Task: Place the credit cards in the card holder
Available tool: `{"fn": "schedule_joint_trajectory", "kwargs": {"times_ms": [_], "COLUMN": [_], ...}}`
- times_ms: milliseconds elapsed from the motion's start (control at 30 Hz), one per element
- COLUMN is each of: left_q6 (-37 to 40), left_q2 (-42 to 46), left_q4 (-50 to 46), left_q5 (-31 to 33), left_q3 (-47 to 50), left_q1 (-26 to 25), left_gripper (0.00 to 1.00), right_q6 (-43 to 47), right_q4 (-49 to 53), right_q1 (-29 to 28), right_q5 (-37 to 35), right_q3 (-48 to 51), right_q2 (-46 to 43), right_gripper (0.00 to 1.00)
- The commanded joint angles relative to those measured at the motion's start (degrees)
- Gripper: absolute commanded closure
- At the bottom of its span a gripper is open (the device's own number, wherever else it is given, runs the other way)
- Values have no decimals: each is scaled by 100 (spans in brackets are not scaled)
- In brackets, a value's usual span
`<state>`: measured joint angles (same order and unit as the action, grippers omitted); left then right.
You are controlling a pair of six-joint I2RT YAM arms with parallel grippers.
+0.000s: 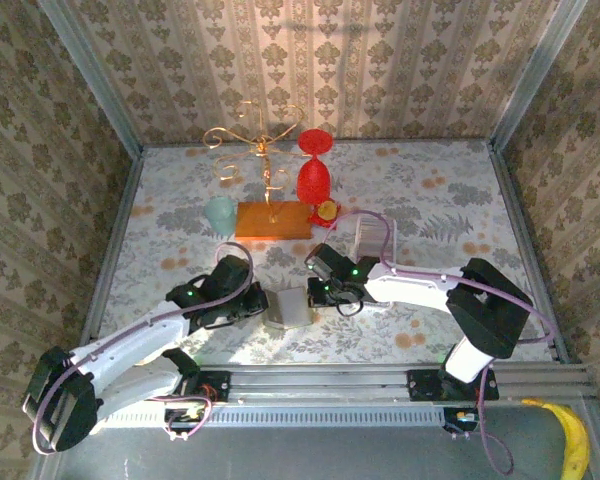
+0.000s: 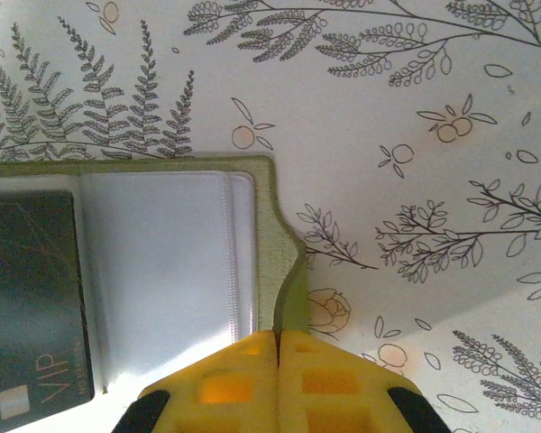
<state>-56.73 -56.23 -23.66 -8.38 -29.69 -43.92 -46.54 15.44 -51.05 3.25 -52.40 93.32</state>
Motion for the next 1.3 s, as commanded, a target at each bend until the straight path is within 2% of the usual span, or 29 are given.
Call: {"fn": "schedule_joint_trajectory", "kwargs": {"times_ms": [0, 67, 133, 267, 367, 500, 633, 833, 1033, 1067, 1167, 1267], "left_q6": [165, 179, 156, 75, 32, -158, -417, -661, -708, -708, -672, -655], "left_q2": [-192, -402, -652, -1143, -1510, -1827, -1743, -1315, -1142, -1090, -934, -768], "left_q4": [151, 290, 570, 1168, 1460, 1884, 2314, 2550, 2450, 2408, 2397, 2258], "left_q5": [-216, -253, -421, -605, -585, -376, -137, 150, 191, 211, 197, 179], "left_q3": [-349, -469, -526, -604, -635, -379, 31, 576, 700, 717, 781, 808], "left_q1": [-186, -276, -318, -486, -595, -618, -613, -686, -753, -744, -755, -758], "left_gripper": [82, 74, 69, 64, 59, 57, 60, 82, 86, 83, 60, 54], "right_q6": [-232, -317, -389, -505, -558, -678, -766, -899, -949, -953, -941, -926], "right_q4": [-279, -461, -603, -821, -883, -1010, -1177, -1566, -1792, -1807, -1782, -1747], "right_q1": [4, 4, 9, 25, 67, 134, 173, 197, 209, 218, 218, 218], "right_q5": [82, 115, 156, 168, 133, 91, 125, 291, 452, 473, 495, 476], "right_q3": [225, 375, 502, 710, 821, 991, 1098, 1181, 1244, 1258, 1250, 1258], "right_q2": [-178, -192, -200, -298, -390, -548, -630, -598, -585, -587, -587, -610], "right_gripper": [100, 100, 100, 100, 100, 100, 100, 100, 100, 100, 100, 100]}}
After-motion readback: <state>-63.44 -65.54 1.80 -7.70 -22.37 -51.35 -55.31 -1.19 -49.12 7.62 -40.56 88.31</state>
